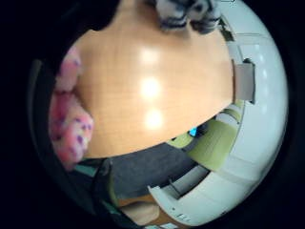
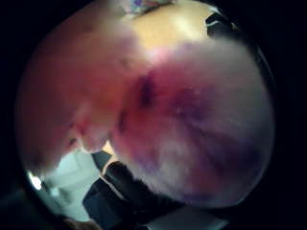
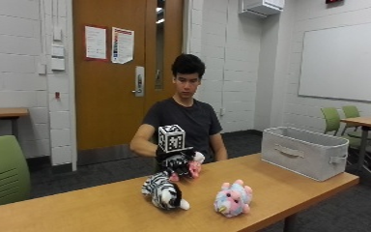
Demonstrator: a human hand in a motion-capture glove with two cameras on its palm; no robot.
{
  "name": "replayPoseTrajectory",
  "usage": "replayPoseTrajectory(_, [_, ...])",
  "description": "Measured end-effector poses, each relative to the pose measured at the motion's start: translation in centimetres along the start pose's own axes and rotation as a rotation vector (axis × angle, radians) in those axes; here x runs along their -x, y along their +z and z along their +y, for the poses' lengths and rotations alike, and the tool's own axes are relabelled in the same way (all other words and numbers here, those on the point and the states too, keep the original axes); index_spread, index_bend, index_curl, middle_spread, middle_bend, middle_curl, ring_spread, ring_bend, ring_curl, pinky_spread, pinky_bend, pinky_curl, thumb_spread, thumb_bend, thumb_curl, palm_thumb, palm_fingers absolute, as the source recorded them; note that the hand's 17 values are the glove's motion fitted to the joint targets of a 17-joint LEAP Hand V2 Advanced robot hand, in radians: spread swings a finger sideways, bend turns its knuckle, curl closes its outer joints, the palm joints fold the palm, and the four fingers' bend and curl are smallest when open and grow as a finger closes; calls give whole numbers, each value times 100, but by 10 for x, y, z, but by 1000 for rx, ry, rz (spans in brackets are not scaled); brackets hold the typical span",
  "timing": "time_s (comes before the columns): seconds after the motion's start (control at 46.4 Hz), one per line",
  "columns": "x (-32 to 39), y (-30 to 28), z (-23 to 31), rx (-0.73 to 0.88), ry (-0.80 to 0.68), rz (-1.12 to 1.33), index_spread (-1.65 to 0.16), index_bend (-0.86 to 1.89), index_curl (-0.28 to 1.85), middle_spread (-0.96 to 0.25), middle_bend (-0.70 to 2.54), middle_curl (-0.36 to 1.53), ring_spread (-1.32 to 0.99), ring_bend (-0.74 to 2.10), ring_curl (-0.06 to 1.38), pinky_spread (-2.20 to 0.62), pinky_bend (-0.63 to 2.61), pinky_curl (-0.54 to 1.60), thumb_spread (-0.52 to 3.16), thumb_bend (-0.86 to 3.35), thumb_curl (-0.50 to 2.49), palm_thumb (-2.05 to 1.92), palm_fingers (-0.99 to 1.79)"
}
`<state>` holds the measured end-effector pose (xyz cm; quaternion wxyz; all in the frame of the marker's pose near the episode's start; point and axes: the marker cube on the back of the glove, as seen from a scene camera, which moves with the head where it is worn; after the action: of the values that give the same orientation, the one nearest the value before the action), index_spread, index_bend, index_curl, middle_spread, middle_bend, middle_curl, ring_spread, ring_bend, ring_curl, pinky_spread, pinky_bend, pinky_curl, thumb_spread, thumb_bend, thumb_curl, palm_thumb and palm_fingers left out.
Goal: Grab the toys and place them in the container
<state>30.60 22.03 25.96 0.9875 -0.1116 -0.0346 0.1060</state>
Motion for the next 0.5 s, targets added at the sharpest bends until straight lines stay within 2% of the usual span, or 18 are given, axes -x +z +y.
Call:
replayPoseTrajectory(0.237, [5,8,9,-11,7,-9,-34,61,53,-13,12,26,-33,13,20,-2,61,39,78,-11,12,-16,-1])
replayPoseTrajectory(0.366, [10,7,8,-24,-13,-20,-34,88,61,-11,18,27,-32,18,19,-2,51,36,83,-9,14,-12,12])
replayPoseTrajectory(0.496, [17,6,12,1,-51,-109,-32,95,66,-13,24,30,-36,23,21,-6,49,34,95,-2,17,-1,29])
